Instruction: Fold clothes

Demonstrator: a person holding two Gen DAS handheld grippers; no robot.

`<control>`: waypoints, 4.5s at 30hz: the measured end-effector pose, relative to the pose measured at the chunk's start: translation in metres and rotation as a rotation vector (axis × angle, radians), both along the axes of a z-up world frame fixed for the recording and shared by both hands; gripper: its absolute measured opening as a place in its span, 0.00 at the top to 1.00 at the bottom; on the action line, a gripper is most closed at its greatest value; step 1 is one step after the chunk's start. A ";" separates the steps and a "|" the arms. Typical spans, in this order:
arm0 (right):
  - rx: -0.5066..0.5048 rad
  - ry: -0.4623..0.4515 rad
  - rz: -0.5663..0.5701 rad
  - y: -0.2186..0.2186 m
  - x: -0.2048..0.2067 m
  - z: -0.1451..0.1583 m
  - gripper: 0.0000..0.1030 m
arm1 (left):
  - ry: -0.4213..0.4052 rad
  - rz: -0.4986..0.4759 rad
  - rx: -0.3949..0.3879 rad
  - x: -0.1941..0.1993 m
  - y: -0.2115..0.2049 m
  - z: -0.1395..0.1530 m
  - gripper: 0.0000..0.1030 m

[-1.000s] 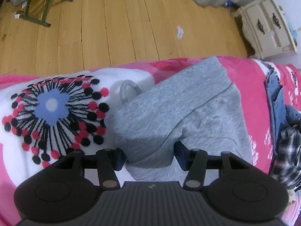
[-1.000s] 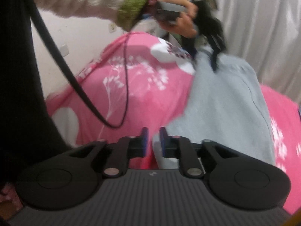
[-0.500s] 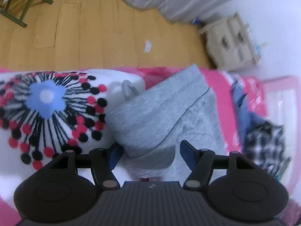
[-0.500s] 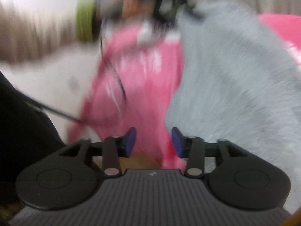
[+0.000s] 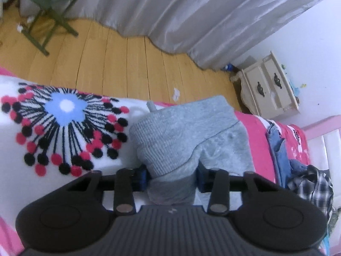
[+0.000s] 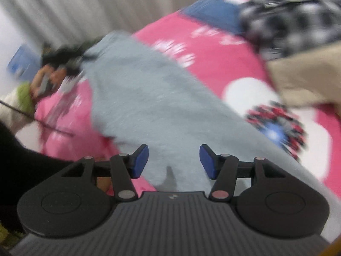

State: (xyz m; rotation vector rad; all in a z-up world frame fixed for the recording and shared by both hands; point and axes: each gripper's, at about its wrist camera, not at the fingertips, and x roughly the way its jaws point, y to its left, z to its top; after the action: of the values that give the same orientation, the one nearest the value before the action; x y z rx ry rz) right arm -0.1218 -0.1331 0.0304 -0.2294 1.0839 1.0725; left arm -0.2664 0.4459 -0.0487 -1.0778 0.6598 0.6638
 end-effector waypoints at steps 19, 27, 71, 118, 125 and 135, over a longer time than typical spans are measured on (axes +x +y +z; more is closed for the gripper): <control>-0.089 -0.294 -0.414 -0.086 -0.034 -0.121 0.44 | -0.428 -0.461 0.401 0.086 -0.163 0.183 0.69; 0.143 -0.147 -0.632 -0.144 -0.019 -0.083 0.44 | -0.620 -0.990 0.347 0.165 -0.331 0.212 0.69; 0.590 0.425 -1.120 -0.305 0.014 -0.154 0.91 | -0.370 -1.935 0.305 0.312 -0.574 -0.004 0.43; 0.614 0.300 -1.001 -0.313 0.010 -0.163 0.91 | -0.380 -2.040 0.318 0.299 -0.584 0.011 0.83; 0.557 0.330 -0.984 -0.319 0.011 -0.150 0.85 | -0.335 -1.992 0.342 0.310 -0.570 0.015 0.52; 0.413 0.166 -0.786 -0.269 0.026 -0.090 0.57 | -0.310 -1.895 0.203 0.318 -0.540 0.007 0.51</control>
State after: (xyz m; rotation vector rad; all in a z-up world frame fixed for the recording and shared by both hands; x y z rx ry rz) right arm -0.0963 -0.4022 -0.0595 0.5869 0.9423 0.5761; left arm 0.0518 -0.0945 -0.0413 -0.0258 0.9697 -1.0365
